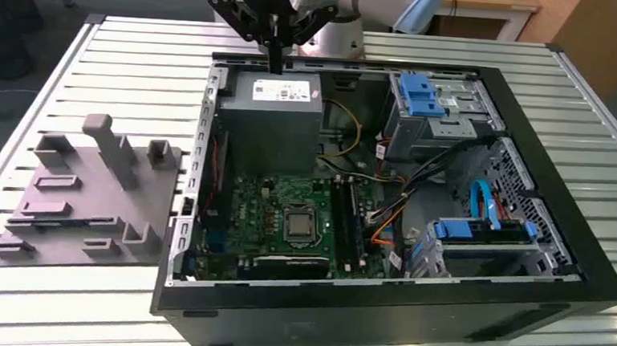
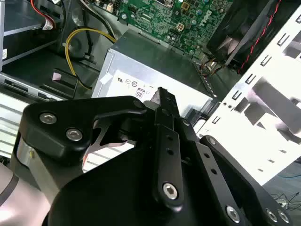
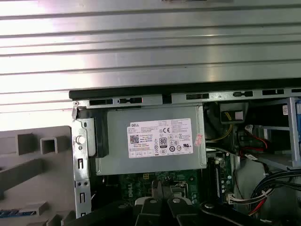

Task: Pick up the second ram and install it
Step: 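Reach for the second ram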

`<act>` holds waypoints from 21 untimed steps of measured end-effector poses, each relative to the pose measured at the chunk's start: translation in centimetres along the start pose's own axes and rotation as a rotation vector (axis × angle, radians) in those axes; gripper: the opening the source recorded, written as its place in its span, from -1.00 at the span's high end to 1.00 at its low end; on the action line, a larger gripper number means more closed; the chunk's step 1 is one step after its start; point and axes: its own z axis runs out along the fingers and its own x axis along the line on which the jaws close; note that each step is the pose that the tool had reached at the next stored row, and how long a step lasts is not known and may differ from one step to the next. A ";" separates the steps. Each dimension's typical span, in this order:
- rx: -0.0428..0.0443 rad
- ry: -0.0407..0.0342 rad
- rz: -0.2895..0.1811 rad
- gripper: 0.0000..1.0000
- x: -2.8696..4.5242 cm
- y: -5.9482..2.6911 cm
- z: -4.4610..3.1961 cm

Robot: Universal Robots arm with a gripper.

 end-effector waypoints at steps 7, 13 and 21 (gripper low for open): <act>0.0000 0.0000 0.000 0.80 0.00 0.00 0.00; 0.0000 0.0000 0.000 0.80 1.21 -0.09 -0.04; 0.0000 -0.0003 0.000 0.80 4.07 -0.31 -0.11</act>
